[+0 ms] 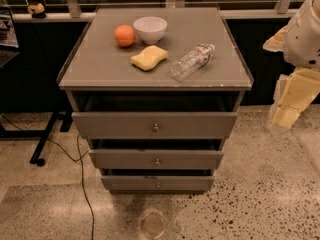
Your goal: Open top drawer
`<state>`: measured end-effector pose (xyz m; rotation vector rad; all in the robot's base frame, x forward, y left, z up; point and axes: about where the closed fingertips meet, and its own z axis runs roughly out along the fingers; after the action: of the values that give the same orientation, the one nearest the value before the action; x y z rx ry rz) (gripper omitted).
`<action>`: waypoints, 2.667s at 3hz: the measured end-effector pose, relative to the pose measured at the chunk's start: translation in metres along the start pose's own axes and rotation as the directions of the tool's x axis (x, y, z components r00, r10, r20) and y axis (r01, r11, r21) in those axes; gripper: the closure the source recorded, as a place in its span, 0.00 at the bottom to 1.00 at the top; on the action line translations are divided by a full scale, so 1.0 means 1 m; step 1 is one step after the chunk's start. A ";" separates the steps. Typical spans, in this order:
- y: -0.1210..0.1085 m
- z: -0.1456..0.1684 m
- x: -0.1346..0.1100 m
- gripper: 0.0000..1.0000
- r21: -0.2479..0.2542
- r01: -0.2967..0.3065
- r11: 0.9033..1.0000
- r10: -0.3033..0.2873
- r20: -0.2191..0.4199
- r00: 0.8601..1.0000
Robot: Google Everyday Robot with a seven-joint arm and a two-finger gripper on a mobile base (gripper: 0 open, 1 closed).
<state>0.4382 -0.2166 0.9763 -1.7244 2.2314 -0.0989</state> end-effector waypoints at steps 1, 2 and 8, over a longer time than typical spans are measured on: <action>0.000 0.000 0.000 0.00 0.000 0.000 1.000 0.000 0.000 1.000; 0.004 0.003 0.001 0.00 0.023 -0.029 0.999 0.028 0.026 0.999; 0.054 0.146 0.011 0.00 -0.173 -0.348 0.921 0.386 0.304 0.871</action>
Offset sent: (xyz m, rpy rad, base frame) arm -0.0080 -0.0001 -0.0152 0.0683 -0.0434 -0.0634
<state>0.4281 -0.1923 0.8230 -1.2181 2.2877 0.3866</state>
